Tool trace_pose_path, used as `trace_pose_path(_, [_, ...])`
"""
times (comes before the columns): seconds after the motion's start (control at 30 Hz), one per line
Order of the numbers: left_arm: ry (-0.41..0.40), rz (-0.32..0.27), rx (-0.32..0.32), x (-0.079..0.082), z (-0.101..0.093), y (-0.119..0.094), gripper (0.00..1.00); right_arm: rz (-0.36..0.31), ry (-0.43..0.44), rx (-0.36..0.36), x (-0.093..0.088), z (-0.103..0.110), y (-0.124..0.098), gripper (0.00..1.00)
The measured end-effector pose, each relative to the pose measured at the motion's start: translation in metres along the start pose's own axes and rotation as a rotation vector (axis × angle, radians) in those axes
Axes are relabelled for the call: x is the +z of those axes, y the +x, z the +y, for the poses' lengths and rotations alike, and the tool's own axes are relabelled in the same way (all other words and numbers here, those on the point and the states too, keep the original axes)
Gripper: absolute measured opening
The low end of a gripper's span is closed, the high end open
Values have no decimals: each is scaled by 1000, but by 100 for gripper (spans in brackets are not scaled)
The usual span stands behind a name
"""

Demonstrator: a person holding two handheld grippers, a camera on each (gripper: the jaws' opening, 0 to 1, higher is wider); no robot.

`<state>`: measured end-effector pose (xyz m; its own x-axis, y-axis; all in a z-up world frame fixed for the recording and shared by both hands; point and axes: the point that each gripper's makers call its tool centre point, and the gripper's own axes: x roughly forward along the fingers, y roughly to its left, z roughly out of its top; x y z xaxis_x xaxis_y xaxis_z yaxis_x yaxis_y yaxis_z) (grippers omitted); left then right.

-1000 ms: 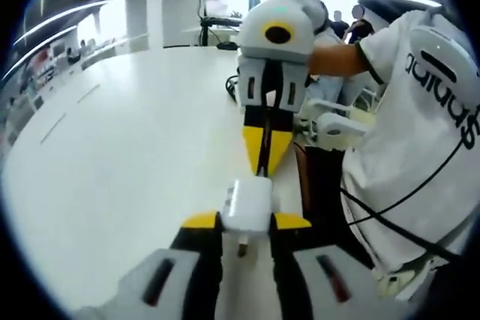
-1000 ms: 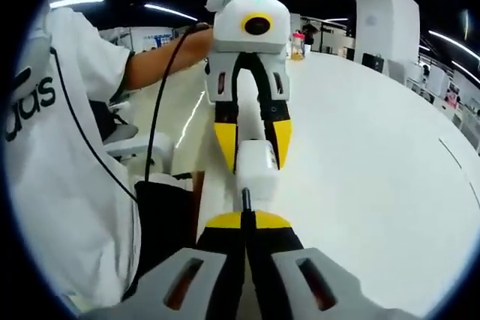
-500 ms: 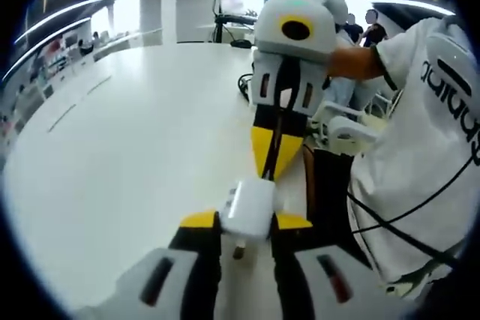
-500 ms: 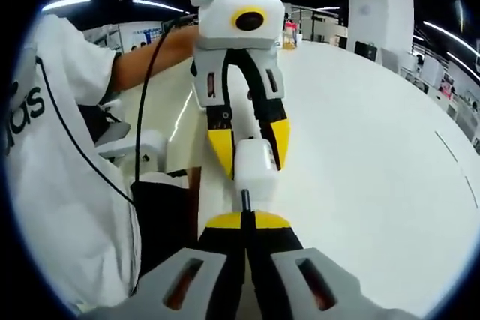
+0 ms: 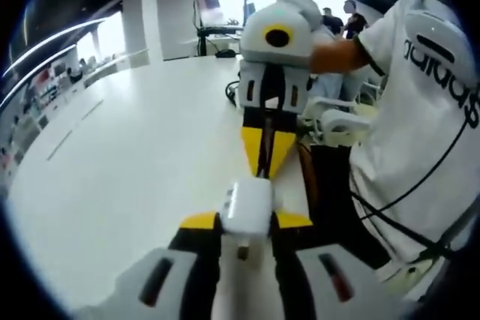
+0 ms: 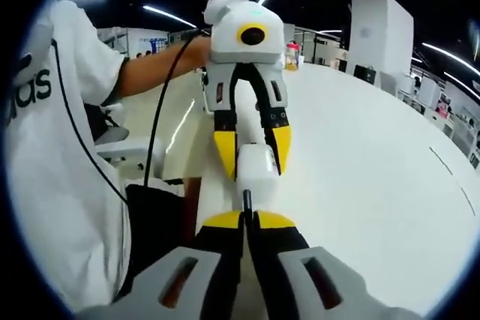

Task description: Plug the desk Type‑C cable into the charger adapter.

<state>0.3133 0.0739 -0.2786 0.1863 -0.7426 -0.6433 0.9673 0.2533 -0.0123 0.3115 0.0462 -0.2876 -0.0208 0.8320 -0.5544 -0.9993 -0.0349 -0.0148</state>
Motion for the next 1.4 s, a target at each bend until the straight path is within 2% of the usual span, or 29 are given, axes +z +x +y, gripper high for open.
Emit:
trace_pose_path(0.13, [16, -19, 0, 2, -1, -3, 24, -44, 25, -38, 5, -8, -13, 8])
trace_pose_path(0.23, [12, -43, 5, 6, 0, -5, 24, -43, 29, -58, 1, -11, -23, 9])
trace_pose_path(0.37, [9, -46, 5, 7, 0, -5, 25, -37, 26, -74, -2, -14, -28, 10])
trace_pose_path(0.43, [13, -53, 17, 11, -5, -3, 27, -28, 42, -143, -17, -20, -60, 10])
trace_pose_path(0.6, [0, -37, 25, 11, -6, -1, 36, -10, 80, -217, -37, -26, -93, 11])
trace_pose_path(0.77, [12, -30, 31, 7, -12, 3, 36, 4, 107, -286, -58, -35, -120, 13])
trace_pose_path(0.83, [20, -32, 42, 6, -7, 1, 33, 17, 124, -311, -69, -38, -132, 13])
trace_pose_path(0.87, [26, -59, 74, 11, -2, 0, 30, 35, 130, -332, -77, -41, -140, 13])
trace_pose_path(0.93, [-14, -44, 42, 7, -7, 0, 29, 55, 144, -350, -88, -43, -151, 13])
trace_pose_path(1.0, [15, -38, 56, 5, -5, 2, 29, 70, 150, -364, -95, -44, -159, 13])
trace_pose_path(1.2, [5, -29, 39, 2, -2, 5, 28, 153, 166, -399, -119, -49, -181, 13])
trace_pose_path(1.4, [13, -20, 29, 1, 2, 6, 28, 195, 194, -403, -129, -46, -185, 12])
